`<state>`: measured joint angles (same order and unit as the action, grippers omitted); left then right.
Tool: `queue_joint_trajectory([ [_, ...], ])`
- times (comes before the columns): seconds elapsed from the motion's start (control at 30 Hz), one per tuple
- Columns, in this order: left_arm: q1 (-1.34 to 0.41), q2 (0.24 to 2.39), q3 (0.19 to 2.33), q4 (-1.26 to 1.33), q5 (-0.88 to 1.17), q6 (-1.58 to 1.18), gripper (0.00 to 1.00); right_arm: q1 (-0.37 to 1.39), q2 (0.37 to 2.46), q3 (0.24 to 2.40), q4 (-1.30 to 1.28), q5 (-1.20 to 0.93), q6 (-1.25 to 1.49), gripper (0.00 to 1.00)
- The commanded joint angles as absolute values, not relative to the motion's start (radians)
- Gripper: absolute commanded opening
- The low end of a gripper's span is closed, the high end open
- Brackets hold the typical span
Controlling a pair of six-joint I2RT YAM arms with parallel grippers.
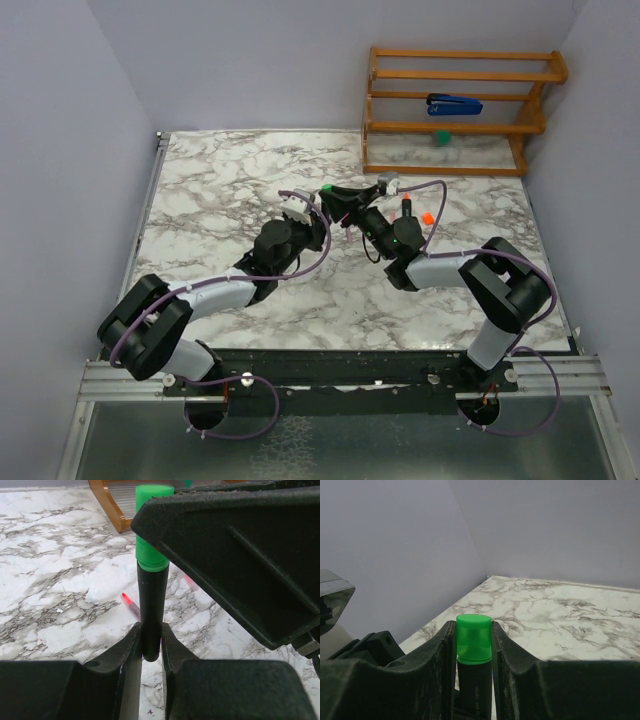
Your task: Insert the pens into the pen caps
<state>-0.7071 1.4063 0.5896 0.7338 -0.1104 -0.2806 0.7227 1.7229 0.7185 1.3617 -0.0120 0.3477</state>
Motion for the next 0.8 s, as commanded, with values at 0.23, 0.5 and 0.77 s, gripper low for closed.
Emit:
queue_joint_trajectory([
  [0.23, -0.679, 1.377, 0.623, 0.8, -0.213, -0.22, 0.0, 0.739, 1.716, 0.661, 1.305, -0.034, 0.36, 0.0],
  [0.5, -0.677, 1.353, 0.581, 0.805, -0.149, -0.185, 0.0, 0.739, 1.684, 0.694, 1.215, 0.032, 0.289, 0.32],
  [0.77, -0.677, 1.348, 0.557, 0.807, -0.086, -0.165, 0.0, 0.738, 1.635, 0.726, 1.181, 0.079, 0.23, 0.69],
])
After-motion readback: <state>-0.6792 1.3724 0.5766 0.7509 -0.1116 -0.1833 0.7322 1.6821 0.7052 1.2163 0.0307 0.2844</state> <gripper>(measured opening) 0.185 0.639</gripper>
